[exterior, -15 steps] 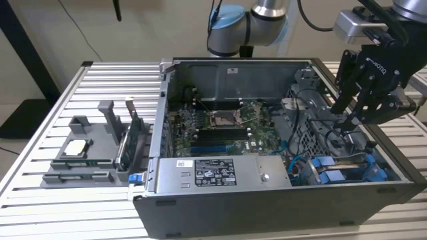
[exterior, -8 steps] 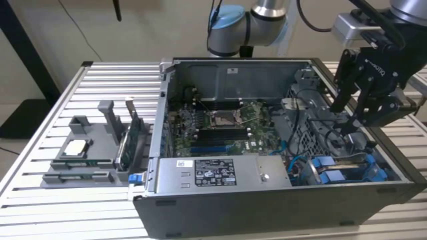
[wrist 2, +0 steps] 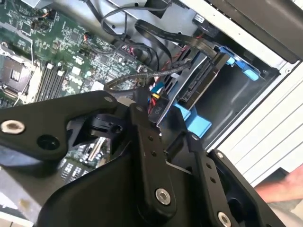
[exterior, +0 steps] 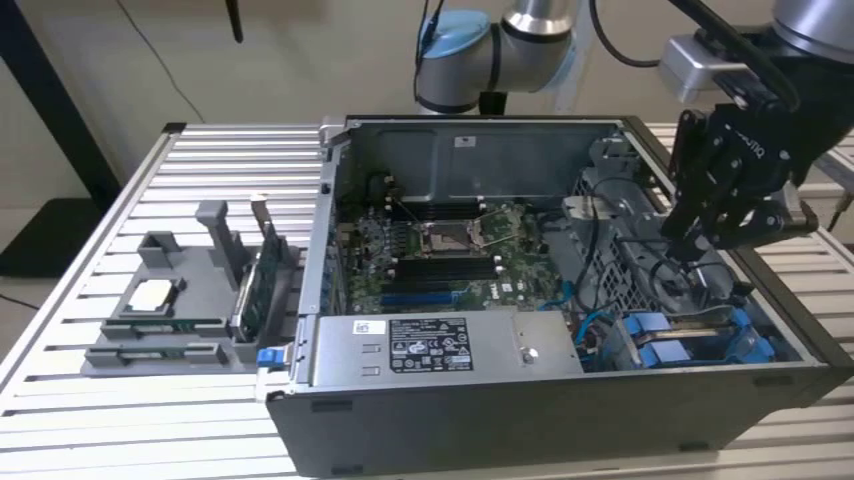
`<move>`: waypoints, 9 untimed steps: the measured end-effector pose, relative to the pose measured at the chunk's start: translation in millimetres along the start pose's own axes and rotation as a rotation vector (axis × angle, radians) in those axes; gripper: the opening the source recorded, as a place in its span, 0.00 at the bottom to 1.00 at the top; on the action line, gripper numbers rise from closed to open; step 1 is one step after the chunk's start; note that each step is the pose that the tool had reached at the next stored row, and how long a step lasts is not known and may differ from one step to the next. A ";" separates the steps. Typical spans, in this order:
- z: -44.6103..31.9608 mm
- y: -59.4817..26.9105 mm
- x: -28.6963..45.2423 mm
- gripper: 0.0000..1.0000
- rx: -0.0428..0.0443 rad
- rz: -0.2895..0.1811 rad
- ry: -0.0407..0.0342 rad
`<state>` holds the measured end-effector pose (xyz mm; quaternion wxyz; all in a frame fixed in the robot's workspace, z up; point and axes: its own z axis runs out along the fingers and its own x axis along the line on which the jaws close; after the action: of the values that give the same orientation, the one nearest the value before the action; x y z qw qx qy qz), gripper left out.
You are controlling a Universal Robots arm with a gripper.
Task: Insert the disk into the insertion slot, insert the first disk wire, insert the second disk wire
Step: 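Insert the first disk wire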
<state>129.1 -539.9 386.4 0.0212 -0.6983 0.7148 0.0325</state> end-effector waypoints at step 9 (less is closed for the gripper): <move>-1.8 0.1 1.2 0.27 -0.0051 -0.037 -0.0017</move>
<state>129.1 -541.2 388.1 0.0207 -0.7115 0.7015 0.0345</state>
